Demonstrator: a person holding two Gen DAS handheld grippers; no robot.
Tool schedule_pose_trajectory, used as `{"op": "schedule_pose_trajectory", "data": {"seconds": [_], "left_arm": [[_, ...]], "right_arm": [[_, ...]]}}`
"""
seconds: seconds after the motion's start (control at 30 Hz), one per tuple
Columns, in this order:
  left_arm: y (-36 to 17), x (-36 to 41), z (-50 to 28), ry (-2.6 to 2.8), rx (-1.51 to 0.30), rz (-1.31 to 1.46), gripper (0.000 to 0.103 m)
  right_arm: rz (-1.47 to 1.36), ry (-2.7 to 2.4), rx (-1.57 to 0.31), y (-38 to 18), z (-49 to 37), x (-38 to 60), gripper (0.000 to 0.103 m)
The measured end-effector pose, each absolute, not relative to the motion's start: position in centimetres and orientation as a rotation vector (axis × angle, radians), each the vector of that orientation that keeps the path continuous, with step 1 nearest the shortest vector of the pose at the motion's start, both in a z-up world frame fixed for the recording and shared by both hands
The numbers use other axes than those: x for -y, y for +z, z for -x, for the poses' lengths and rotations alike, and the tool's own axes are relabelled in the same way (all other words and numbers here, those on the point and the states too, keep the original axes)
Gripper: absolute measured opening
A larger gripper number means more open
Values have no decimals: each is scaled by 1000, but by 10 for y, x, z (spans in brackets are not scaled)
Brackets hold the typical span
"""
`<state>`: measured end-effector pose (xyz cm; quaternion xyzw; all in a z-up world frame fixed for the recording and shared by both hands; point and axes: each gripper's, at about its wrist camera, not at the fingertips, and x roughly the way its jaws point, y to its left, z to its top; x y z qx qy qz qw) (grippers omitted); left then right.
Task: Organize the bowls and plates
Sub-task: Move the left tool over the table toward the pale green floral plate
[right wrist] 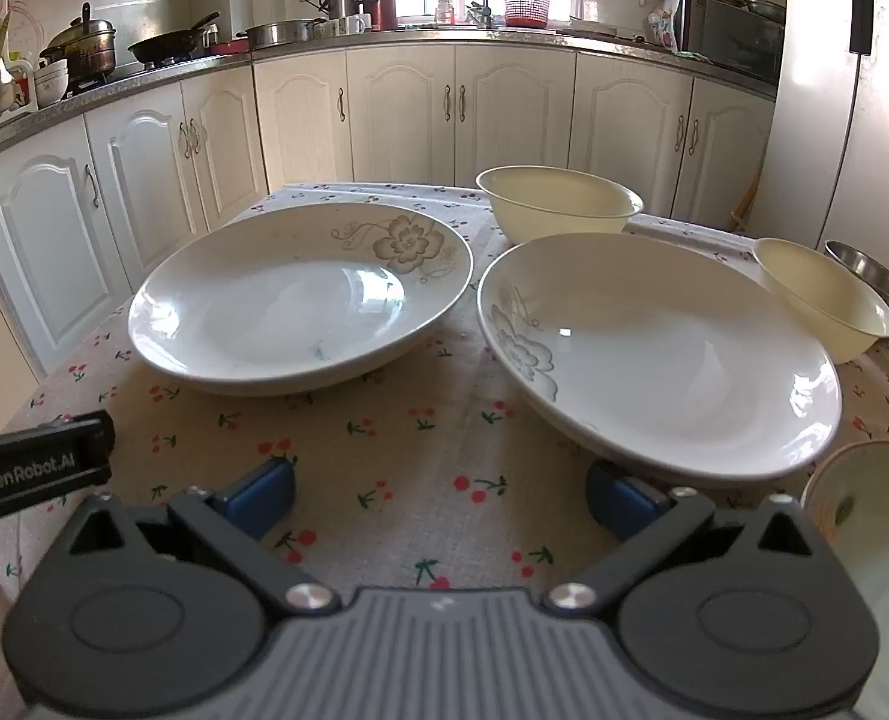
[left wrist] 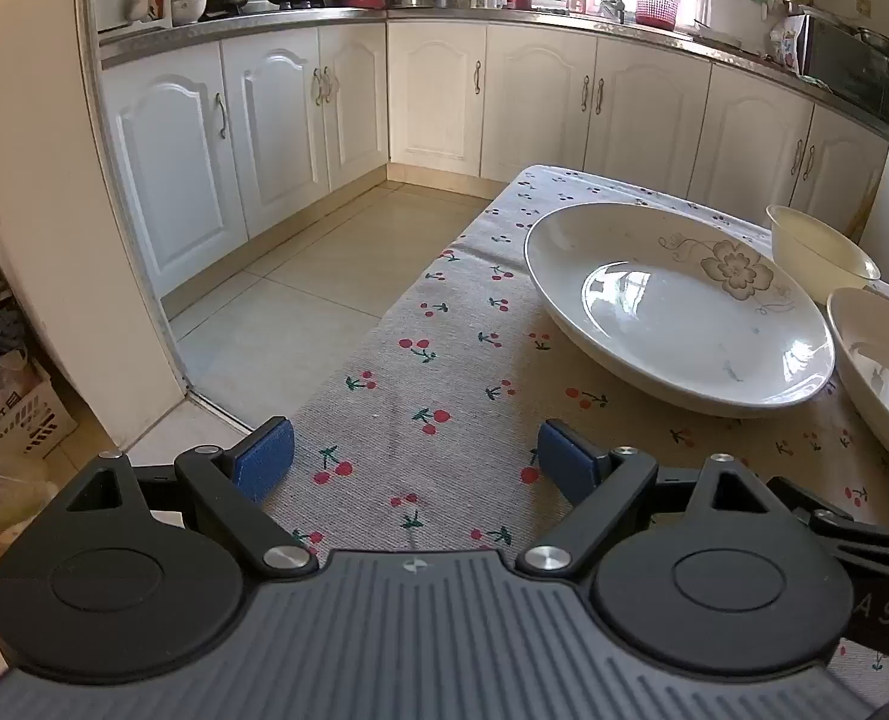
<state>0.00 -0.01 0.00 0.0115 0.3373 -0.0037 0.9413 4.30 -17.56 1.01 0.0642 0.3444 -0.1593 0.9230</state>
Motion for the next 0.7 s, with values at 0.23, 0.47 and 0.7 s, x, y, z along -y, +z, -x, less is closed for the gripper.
{"op": "schedule_pose_trajectory", "data": {"seconds": [0.23, 0.47, 0.7], "left_arm": [[0, 0, 0, -8, -688, -22, 103], [1, 0, 1, -21, -688, -30, 103], [1, 1, 10, -2, -675, -99, 103]], "right_arm": [[-133, -328, -706, 9, -43, 176, 103], [-139, -337, -719, 10, -34, 171, 103], [-94, -322, -642, 30, 11, 150, 102]]}}
